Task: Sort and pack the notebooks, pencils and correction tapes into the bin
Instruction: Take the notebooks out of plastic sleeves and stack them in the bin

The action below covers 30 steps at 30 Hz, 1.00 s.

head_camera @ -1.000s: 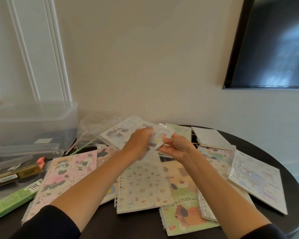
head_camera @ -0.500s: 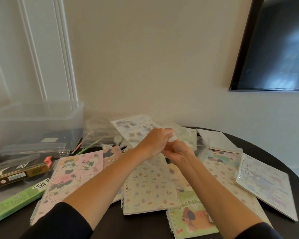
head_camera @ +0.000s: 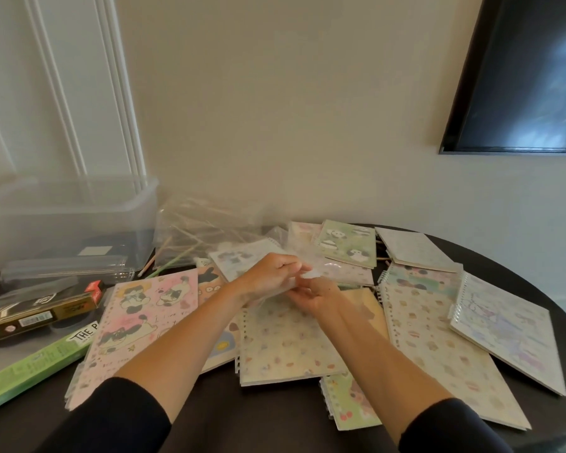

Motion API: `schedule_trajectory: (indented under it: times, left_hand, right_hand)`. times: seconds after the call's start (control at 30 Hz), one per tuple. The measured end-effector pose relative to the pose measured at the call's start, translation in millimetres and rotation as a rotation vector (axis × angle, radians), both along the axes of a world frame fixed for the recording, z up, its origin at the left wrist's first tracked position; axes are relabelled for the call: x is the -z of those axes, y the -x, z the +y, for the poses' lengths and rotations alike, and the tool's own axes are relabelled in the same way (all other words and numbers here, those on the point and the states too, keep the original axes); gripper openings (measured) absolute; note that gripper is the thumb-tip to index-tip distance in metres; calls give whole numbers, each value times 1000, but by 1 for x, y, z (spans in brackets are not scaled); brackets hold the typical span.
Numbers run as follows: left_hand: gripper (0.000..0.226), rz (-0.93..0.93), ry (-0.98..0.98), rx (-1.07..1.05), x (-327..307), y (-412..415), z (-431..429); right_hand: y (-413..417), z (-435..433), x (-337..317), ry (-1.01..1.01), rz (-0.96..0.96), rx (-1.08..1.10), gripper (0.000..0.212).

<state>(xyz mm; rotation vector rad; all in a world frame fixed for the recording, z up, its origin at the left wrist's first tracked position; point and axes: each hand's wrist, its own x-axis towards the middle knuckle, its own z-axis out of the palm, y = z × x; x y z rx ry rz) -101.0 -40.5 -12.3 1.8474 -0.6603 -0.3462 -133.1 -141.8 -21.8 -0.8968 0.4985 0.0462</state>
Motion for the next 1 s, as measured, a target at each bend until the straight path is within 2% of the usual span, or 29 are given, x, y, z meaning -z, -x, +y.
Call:
schedule_trajectory:
  times: [0.07, 0.13, 0.23, 0.3, 0.37, 0.47, 0.53, 0.6, 0.7, 0.83, 0.9, 1.0]
  left_hand:
    - [28, 106, 20, 36, 4, 0, 3]
    - [27, 88, -97, 47, 5, -1, 5]
    - [31, 52, -259, -26, -2, -4, -3]
    - [37, 111, -318, -78, -9, -6, -11]
    - [33, -16, -417, -88, -15, -11, -21]
    - [18, -309, -454, -160, -27, -28, -43]
    - [17, -410, -463, -252, -35, -44, -59]
    - [16, -470, -494, -341, -39, -58, -75]
    - [20, -424, -493, -325, -35, -83, -100]
    - [40, -274, -607, -236, -16, -114, -121]
    - [41, -156, -639, -220, -7, -125, -128]
    - [37, -97, -703, -249, -1, -138, -138]
  right_hand:
    - [4, -7, -1, 19, 80, -107, 39]
    - [7, -20, -2, 6, 163, -145, 40]
    - [16, -43, -7, 52, 155, -205, 36]
    - [21, -58, -12, 181, 121, -253, 22]
    - [26, -76, -27, 316, 120, -334, 16]
    - [27, -111, -54, 644, 130, -435, 25]
    - [17, -131, -65, 820, 133, -322, 25]
    - [1, -150, -61, 912, 141, -92, 20]
    - [-34, -175, -35, 942, 160, 72, 17]
    - [-69, -190, -2, 1057, 233, 90, 10]
    - [-84, -195, 9, 1084, 254, 89, 17]
    - [-102, -201, 20, 1002, 251, 60, 6]
